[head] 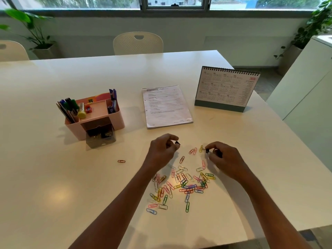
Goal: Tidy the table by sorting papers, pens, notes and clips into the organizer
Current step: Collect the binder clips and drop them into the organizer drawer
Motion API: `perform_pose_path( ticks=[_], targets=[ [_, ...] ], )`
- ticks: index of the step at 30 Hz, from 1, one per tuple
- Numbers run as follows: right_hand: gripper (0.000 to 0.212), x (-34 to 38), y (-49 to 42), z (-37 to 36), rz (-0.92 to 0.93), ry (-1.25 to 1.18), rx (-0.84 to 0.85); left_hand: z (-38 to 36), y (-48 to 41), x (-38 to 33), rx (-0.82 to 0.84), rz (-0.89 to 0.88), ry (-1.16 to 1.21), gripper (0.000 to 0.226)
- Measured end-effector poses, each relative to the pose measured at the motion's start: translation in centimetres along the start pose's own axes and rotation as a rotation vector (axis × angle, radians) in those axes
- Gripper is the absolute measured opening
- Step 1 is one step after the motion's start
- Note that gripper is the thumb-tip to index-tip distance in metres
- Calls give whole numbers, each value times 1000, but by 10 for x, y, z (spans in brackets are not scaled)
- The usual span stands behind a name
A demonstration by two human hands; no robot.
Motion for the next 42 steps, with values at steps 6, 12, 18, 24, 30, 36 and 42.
perform_pose_path(
  ticks=[6,12,18,24,30,36,42],
  targets=[
    [30,24,1,-25,-289,-1177,132,37,5,23,-149,207,290,13],
    [28,61,-20,-54,-316,-1025,199,56,9,43,-260,326,451,19],
    [15,87,-48,-84,-280,-576,131,59,16,49,-260,375,552,22],
    [42,110,-67,-88,-147,239,-103,53,25,58,-238,528,845,20],
    [44,119,-72,-102,-196,362,-70,53,30,61,-276,590,950,24],
    [40,115,-74,-105,-216,361,-35,58,34,63,-288,599,944,25],
    [40,110,-73,-104,-259,338,59,56,36,60,-278,636,953,27]
  ],
)
Point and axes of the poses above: each hand's wrist, its own y-axis away from the middle knuckle, its own z-axis out of the back of the hand, x = y × z, the point moved 7 cm from there along -y, towards the middle knuckle
